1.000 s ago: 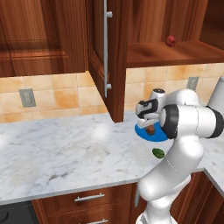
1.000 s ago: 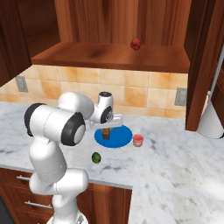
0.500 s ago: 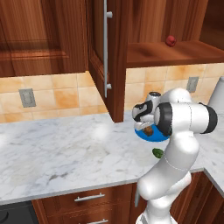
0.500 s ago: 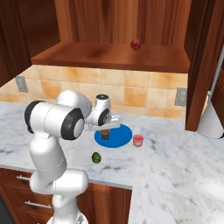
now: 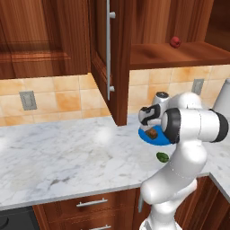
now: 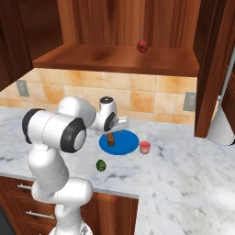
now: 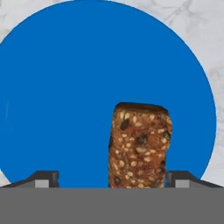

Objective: Pick the avocado and bread from the counter and place them on the plate. Then pick the jam from the cabinet and place it next to the plate. Lastly close the cabinet door.

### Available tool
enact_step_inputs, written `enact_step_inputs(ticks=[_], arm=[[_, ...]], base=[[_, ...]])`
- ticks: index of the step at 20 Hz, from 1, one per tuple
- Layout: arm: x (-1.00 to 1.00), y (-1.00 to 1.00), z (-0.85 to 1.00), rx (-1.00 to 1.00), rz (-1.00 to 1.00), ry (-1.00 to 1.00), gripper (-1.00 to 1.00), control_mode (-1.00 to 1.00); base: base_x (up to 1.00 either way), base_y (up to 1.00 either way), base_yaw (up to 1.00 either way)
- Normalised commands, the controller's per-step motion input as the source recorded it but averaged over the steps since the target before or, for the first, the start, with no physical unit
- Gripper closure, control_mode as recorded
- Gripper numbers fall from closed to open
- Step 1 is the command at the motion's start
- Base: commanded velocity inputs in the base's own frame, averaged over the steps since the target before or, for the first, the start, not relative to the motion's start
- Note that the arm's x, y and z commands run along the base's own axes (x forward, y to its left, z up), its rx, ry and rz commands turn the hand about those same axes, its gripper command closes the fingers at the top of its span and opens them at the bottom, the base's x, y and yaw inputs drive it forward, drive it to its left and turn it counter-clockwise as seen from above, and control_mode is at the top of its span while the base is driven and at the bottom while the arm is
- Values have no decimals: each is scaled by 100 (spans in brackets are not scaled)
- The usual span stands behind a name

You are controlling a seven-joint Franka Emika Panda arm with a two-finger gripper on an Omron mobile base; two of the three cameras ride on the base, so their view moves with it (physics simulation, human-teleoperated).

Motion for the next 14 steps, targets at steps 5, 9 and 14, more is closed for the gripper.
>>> enact_step_inputs(ticks=[5,9,14], arm=[[-30,-22,13,0,11,-3,-100,-100],[-55,-19,15,0,8,-1,-100,-100],[-66,-14,18,1,5,0,-100,-100]], base=[[0,0,0],[0,0,0],[0,0,0]])
